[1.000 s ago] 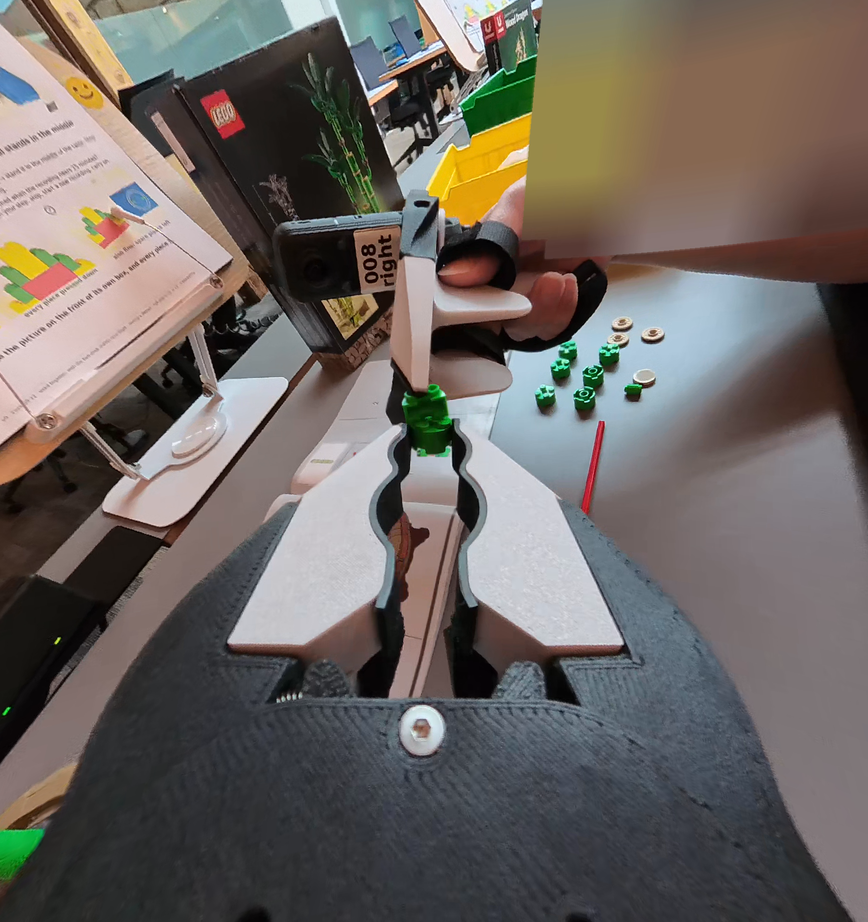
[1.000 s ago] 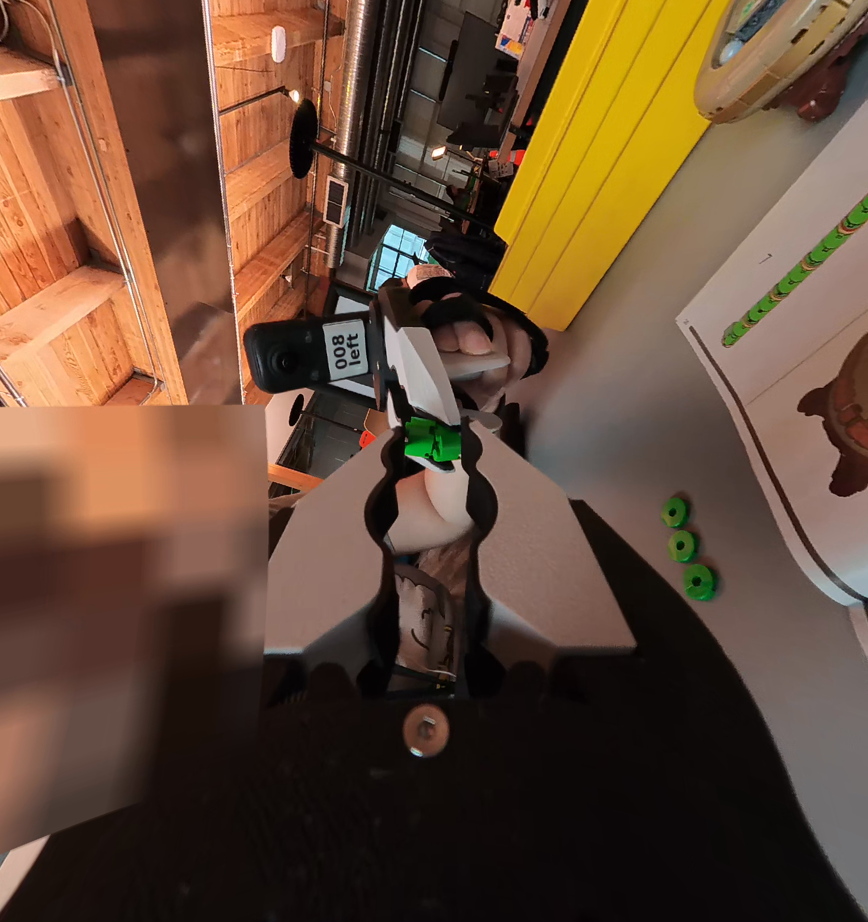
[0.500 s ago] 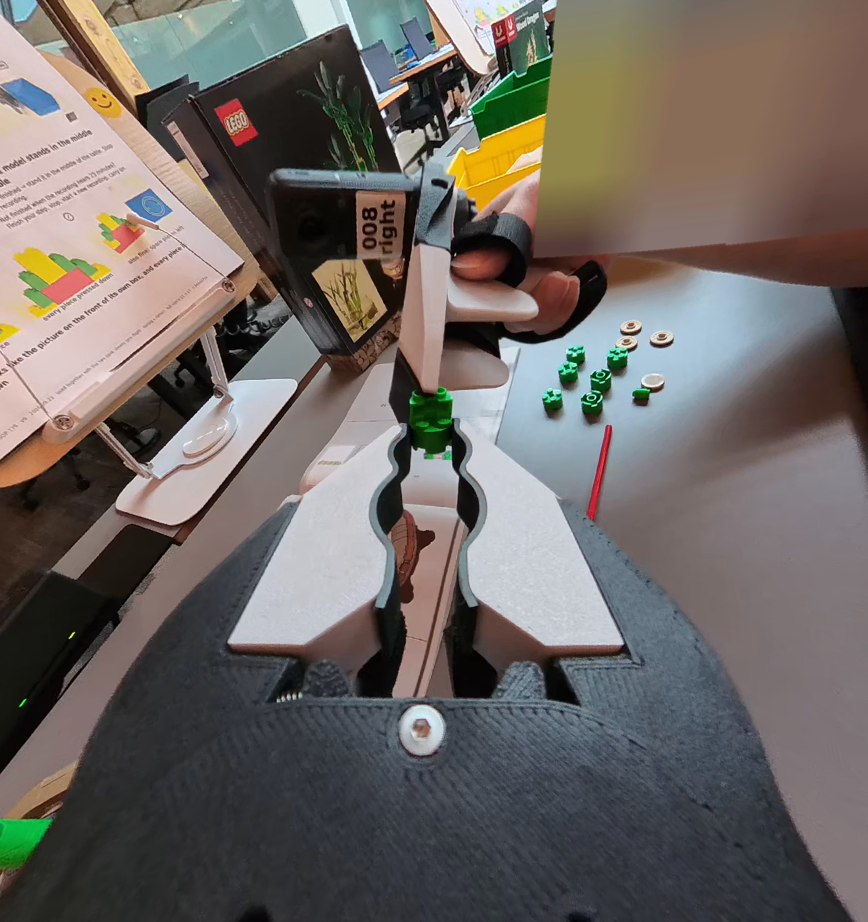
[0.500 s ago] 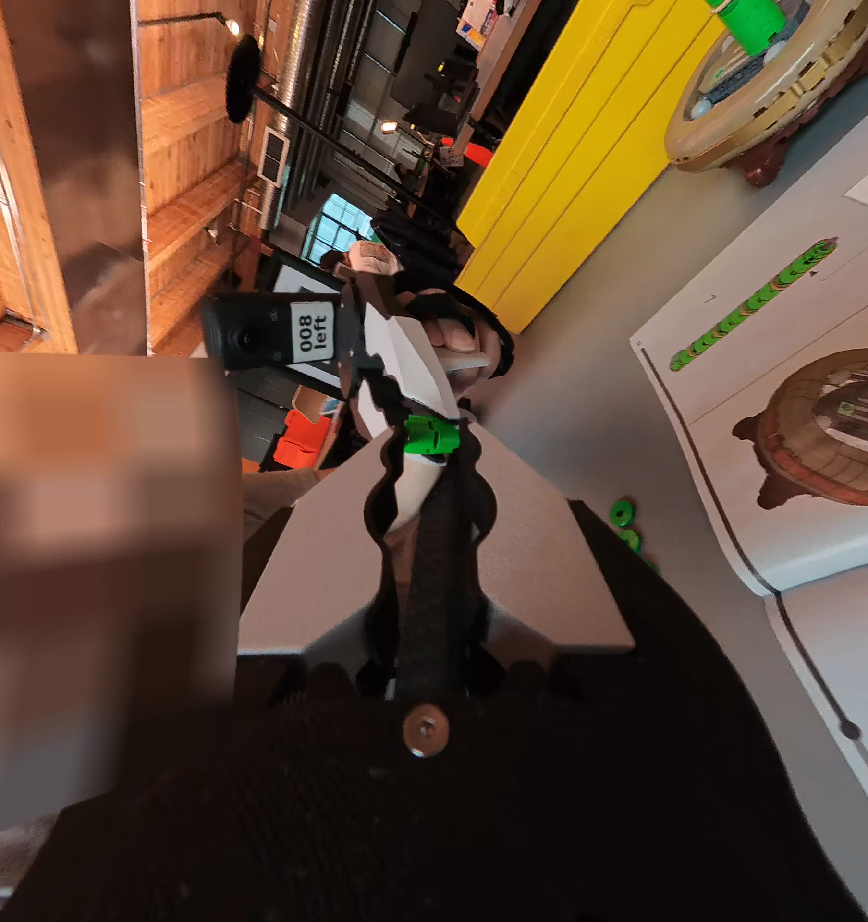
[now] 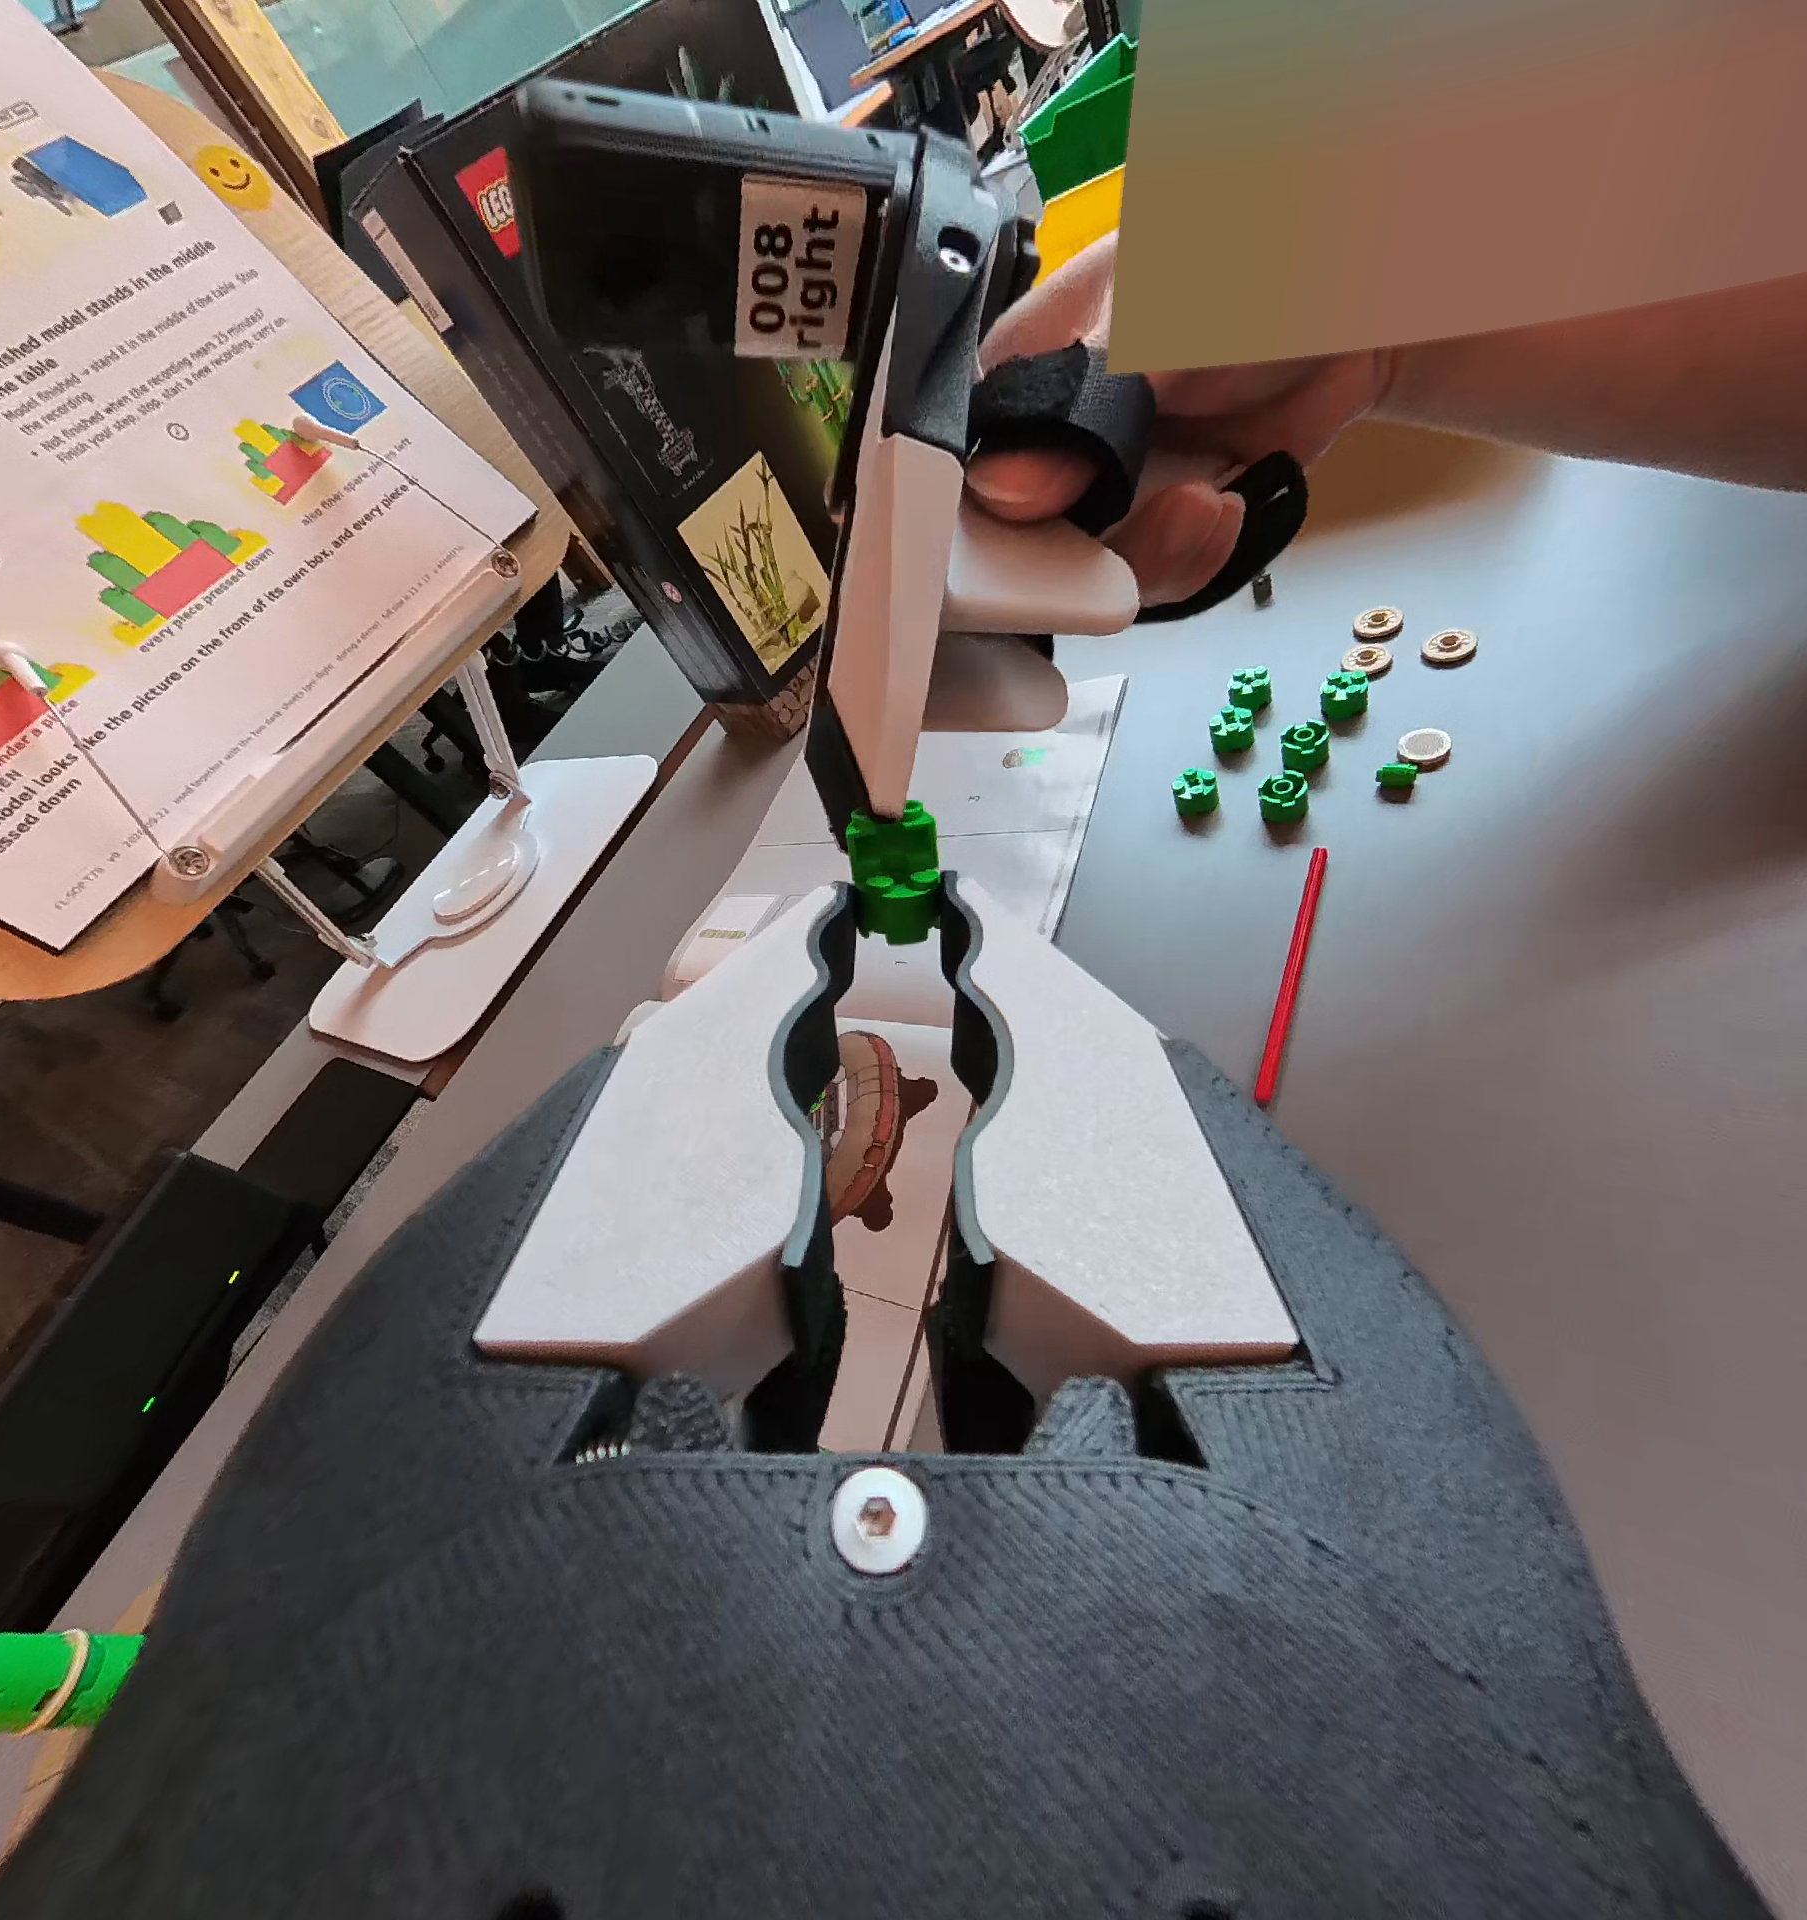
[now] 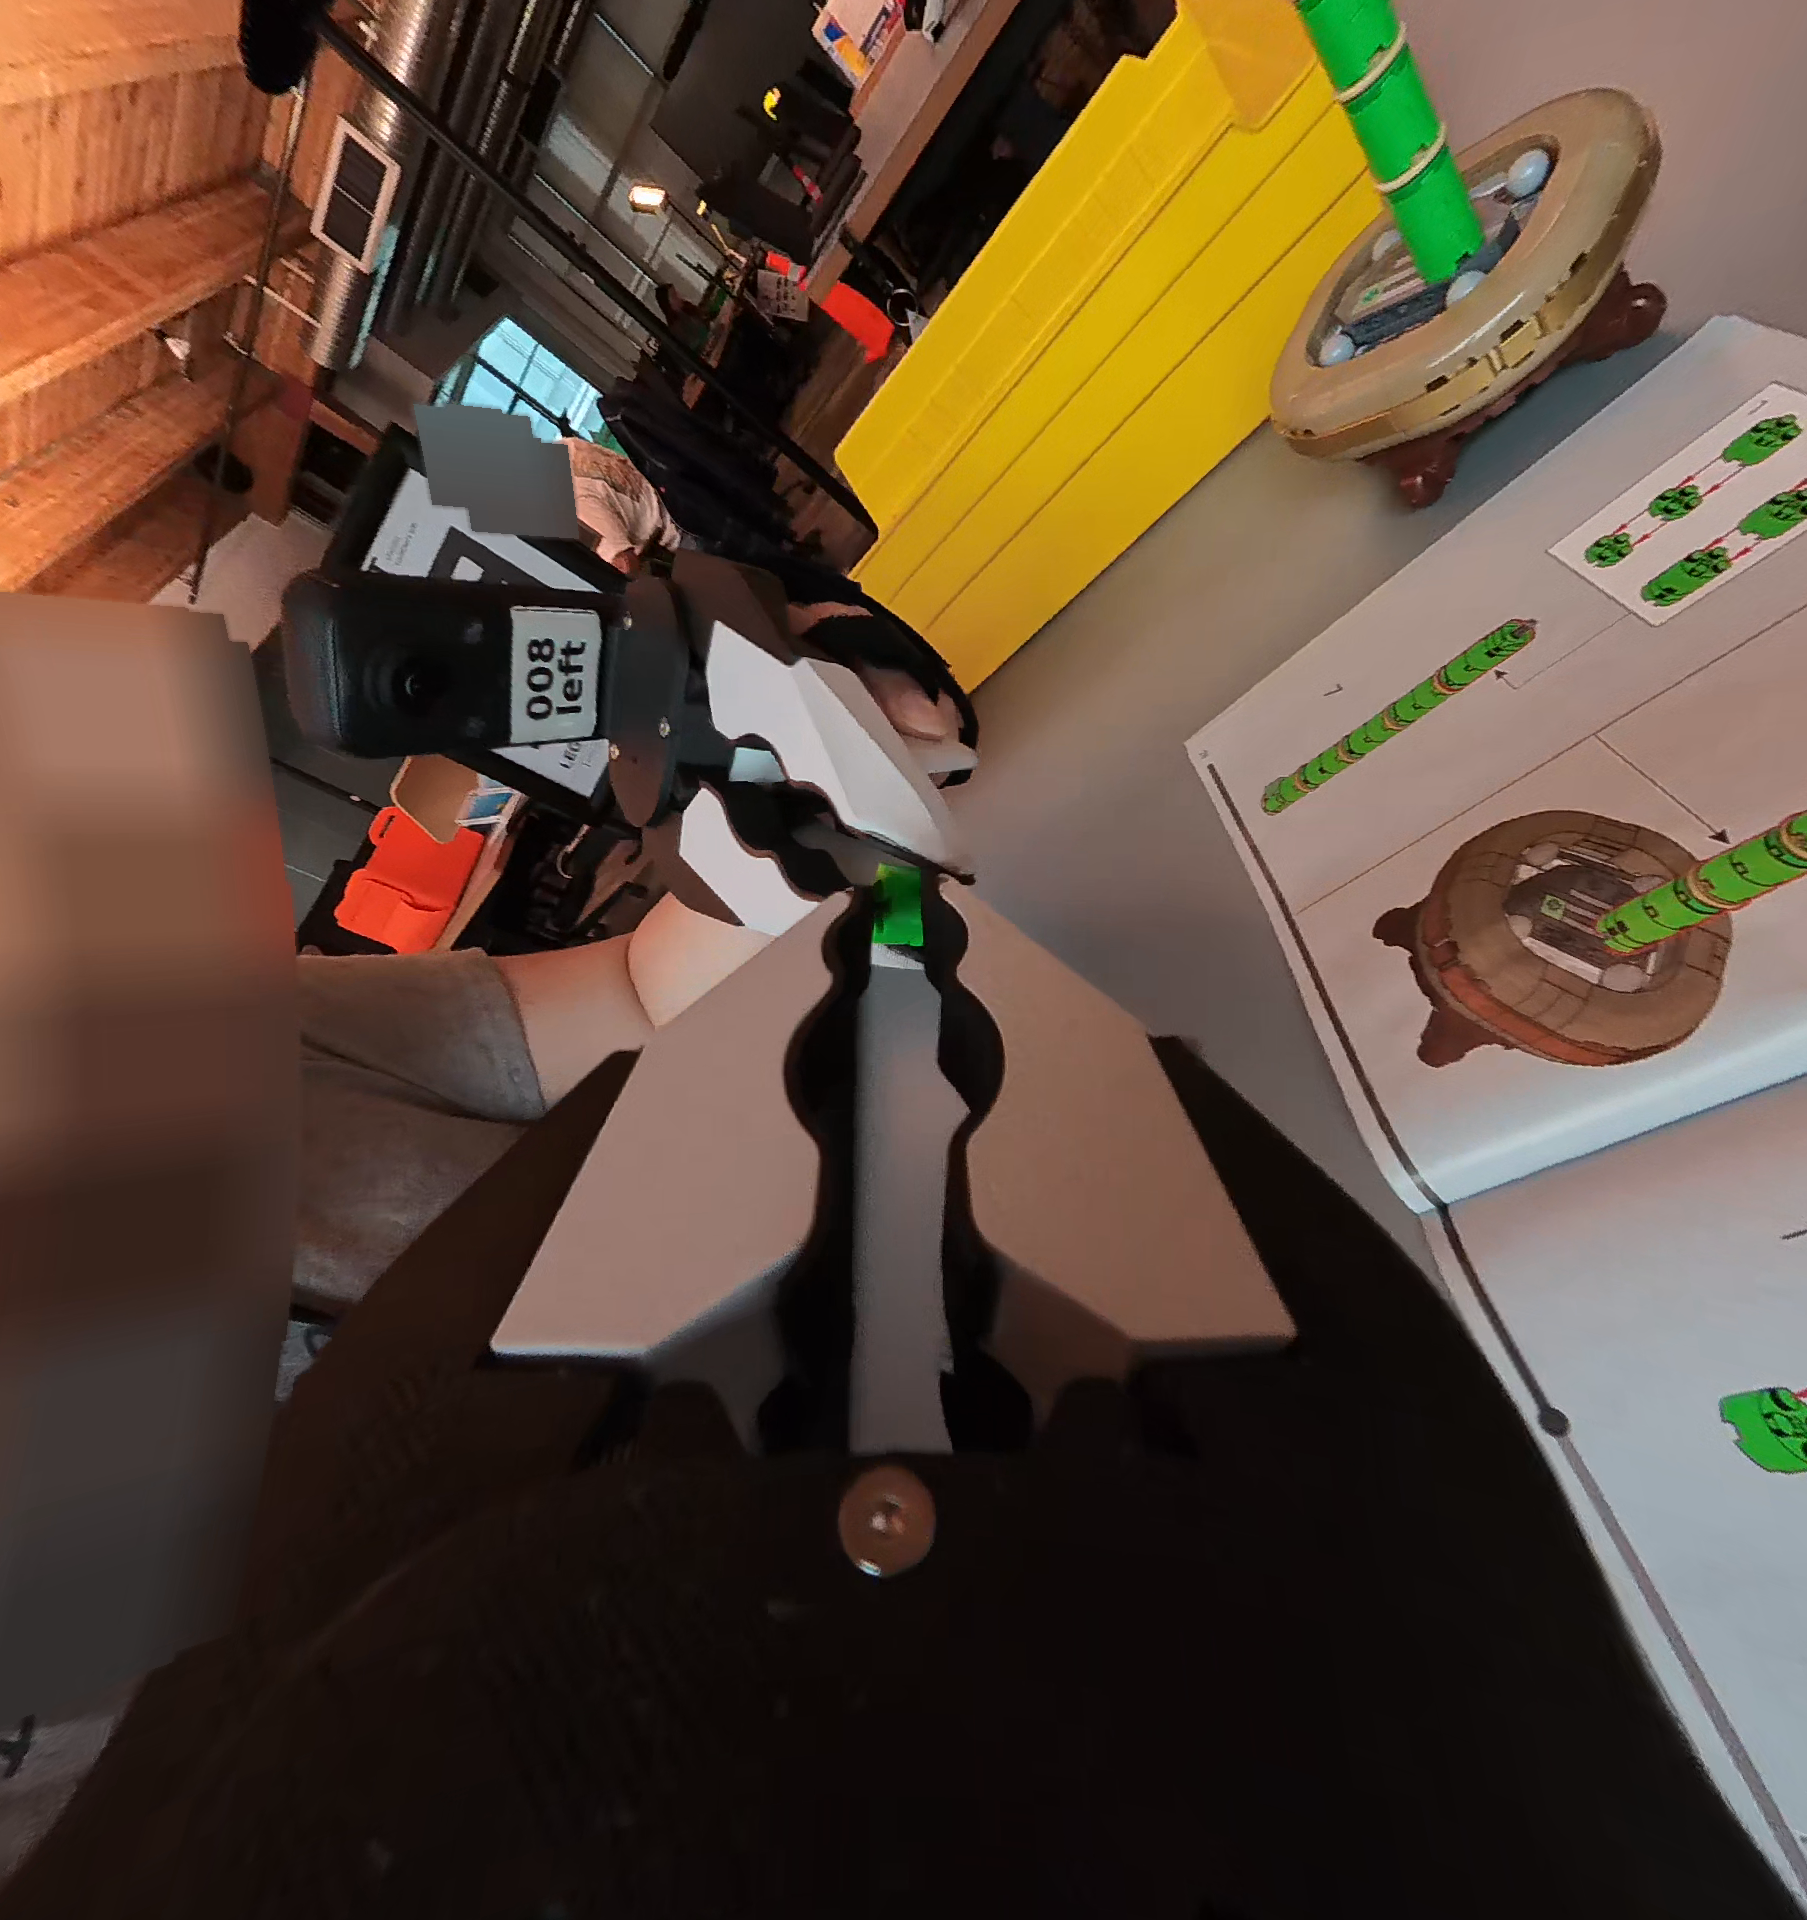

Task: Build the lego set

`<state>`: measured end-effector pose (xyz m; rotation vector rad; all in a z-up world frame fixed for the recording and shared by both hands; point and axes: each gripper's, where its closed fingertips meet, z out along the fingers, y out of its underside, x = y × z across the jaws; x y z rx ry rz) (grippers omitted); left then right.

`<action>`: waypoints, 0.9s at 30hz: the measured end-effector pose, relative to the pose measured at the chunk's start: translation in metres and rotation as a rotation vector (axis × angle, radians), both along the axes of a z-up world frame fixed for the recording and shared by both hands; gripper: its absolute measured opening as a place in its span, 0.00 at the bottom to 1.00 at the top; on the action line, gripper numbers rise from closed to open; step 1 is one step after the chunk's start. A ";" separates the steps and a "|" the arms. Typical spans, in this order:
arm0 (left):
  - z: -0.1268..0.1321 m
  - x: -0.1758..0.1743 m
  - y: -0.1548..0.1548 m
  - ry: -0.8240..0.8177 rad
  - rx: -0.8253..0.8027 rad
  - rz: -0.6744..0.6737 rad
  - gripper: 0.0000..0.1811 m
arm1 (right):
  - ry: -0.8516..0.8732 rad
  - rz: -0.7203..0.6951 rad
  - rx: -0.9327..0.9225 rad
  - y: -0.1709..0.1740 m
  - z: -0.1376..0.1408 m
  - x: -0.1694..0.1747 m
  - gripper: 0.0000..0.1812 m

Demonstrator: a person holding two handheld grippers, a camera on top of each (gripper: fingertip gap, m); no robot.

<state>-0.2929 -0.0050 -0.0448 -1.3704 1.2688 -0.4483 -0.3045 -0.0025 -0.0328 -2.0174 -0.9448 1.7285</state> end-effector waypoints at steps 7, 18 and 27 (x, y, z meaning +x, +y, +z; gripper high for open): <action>-0.003 0.000 0.002 0.023 0.002 0.017 0.08 | -0.069 -0.033 0.066 0.003 -0.002 0.003 0.03; -0.009 -0.001 0.007 0.081 0.040 0.057 0.08 | -0.158 -0.054 0.117 0.002 -0.009 0.002 0.03; -0.003 -0.002 0.006 0.040 0.025 0.049 0.08 | -0.173 -0.059 0.241 0.001 -0.001 0.000 0.02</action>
